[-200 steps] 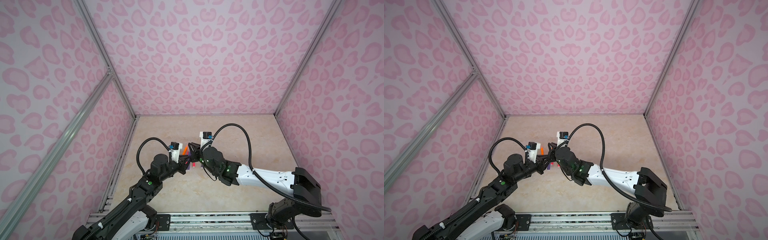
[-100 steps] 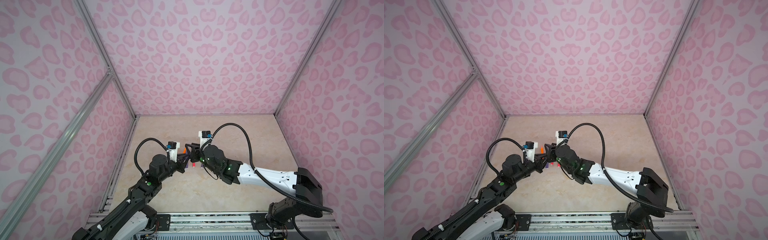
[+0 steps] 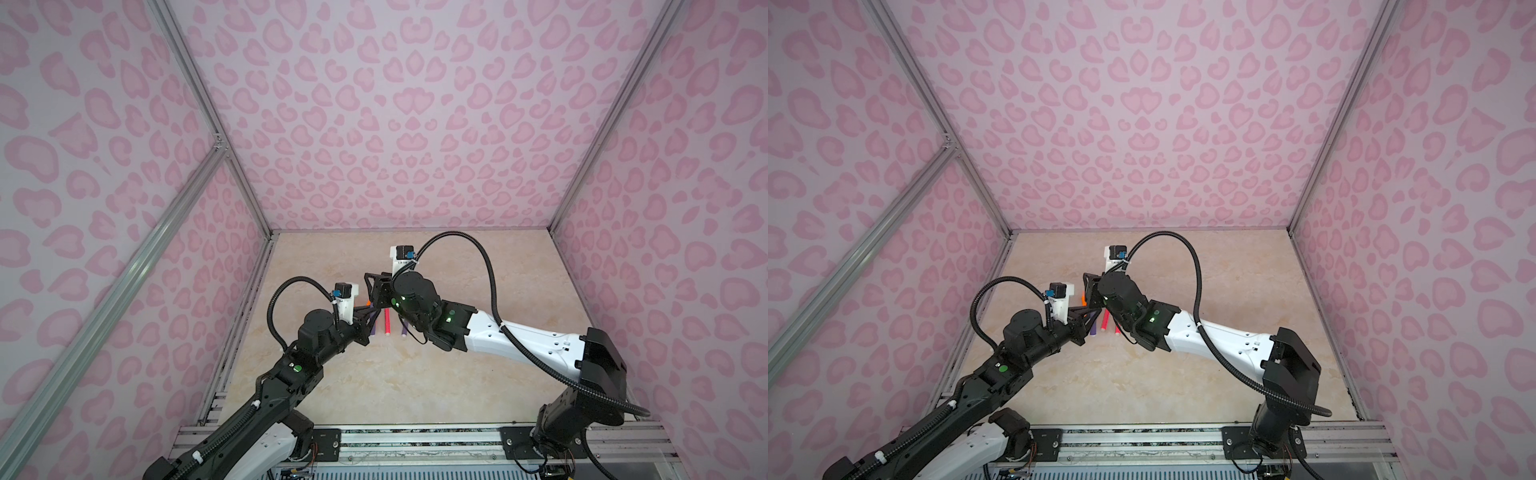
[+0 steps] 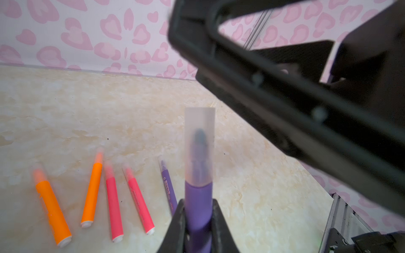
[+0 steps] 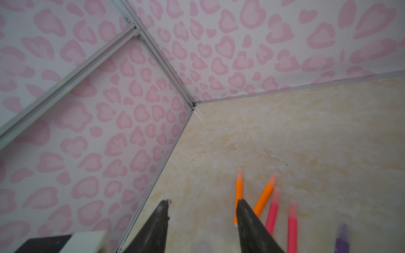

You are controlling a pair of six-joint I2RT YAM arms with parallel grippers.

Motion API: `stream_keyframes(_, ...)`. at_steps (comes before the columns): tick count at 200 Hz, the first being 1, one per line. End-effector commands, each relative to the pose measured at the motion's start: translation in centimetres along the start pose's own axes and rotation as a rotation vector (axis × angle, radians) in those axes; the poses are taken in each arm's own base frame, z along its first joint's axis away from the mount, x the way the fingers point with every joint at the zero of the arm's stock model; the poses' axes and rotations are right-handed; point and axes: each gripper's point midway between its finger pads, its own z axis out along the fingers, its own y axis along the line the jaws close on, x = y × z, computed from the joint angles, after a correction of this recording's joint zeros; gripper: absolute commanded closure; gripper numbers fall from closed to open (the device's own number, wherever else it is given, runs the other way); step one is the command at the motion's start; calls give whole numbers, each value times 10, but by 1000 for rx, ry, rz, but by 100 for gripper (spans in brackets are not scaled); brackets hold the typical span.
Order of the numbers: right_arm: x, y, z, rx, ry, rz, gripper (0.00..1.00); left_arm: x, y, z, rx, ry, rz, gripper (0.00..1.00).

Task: Insert the pens into the pen caps
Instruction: 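Press the cap down onto the purple marker tip with the right gripper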

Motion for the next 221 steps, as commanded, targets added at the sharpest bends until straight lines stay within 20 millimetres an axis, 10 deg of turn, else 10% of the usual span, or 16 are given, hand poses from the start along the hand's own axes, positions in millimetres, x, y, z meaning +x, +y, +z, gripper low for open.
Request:
stream_keyframes(1, 13, 0, 8, 19, 51, -17, 50, -13, -4, -1, 11, -44, 16, 97)
stream_keyframes(106, 17, 4, 17, 28, 78, -36, 86, -13, -4, -1, 7, -46, 16, 97)
stream_keyframes(221, 51, -6, 8, -66, 121, 16, 100, -17, 0, -4, 11, -68, -28, 97)
